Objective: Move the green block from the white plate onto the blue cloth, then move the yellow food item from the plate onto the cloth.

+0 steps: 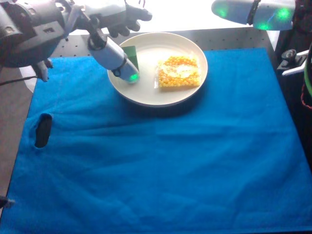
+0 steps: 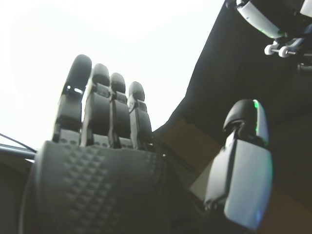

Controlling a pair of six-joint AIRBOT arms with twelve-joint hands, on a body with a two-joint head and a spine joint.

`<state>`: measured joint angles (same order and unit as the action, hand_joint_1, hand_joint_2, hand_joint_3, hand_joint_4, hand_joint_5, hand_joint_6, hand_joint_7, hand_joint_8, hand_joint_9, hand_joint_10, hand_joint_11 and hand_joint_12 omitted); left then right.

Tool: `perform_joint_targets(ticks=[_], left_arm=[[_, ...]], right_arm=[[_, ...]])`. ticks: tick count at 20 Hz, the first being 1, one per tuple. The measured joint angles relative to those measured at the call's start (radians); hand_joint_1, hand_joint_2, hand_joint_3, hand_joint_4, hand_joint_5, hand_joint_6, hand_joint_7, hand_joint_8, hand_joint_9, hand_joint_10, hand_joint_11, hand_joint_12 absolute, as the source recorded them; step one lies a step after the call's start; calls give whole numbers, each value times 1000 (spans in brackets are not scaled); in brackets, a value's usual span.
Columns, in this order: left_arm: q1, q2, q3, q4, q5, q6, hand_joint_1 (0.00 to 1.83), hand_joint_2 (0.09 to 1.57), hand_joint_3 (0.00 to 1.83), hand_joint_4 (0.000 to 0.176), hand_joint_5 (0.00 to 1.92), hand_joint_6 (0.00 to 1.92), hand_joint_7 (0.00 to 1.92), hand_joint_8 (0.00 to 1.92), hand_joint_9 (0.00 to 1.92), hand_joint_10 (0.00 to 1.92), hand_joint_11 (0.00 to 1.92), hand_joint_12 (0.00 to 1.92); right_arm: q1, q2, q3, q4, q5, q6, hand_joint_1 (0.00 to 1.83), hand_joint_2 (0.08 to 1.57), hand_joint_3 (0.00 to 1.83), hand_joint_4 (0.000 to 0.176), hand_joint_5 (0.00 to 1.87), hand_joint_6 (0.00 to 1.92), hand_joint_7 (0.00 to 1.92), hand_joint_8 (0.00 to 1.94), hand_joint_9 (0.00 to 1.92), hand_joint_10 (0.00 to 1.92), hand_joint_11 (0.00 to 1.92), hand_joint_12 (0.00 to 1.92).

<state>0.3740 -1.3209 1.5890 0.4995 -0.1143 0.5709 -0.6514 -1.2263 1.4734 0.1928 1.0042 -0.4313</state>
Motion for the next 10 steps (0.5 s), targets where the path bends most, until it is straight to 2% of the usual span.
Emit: perform_joint_targets(ticks=[1,2,3,7,8,9,10], left_arm=[[1,-10,13,0,5,0,892,745,0,0,218,0,496,0,641,1,377,877],[2,-15,18,0,5,0,863,733,0,0,214,0,491,1,635,1,354,923],[5,-23,26,-1,9,0,859,735,0,0,215,0,486,1,631,1,332,962],[18,-43,50,-3,25,0,896,771,12,0,243,9,523,13,656,9,333,970],[20,-47,53,-6,29,0,920,805,6,0,282,6,567,11,693,16,358,971],[23,-49,55,-10,32,0,947,822,8,0,312,13,594,16,716,23,380,982],[23,-49,55,-13,31,0,999,877,2,0,496,9,766,15,878,63,517,1069]], right_arm=[[0,0,0,-2,0,0,580,791,0,29,278,1,230,0,269,0,36,1072],[0,0,0,-1,0,0,571,788,0,20,272,0,228,0,265,0,36,1073],[0,0,0,-1,0,0,564,787,0,18,271,0,225,0,265,0,38,1074],[0,-4,-1,-8,0,0,563,809,5,22,276,1,263,11,312,16,93,1094],[0,-4,-1,-9,0,0,566,812,6,16,276,1,267,11,313,16,92,1095],[0,-4,-1,-8,0,0,564,803,2,19,284,4,267,9,319,16,99,1099],[0,-4,-1,-11,0,0,560,805,2,18,284,2,263,4,301,6,50,1091]])
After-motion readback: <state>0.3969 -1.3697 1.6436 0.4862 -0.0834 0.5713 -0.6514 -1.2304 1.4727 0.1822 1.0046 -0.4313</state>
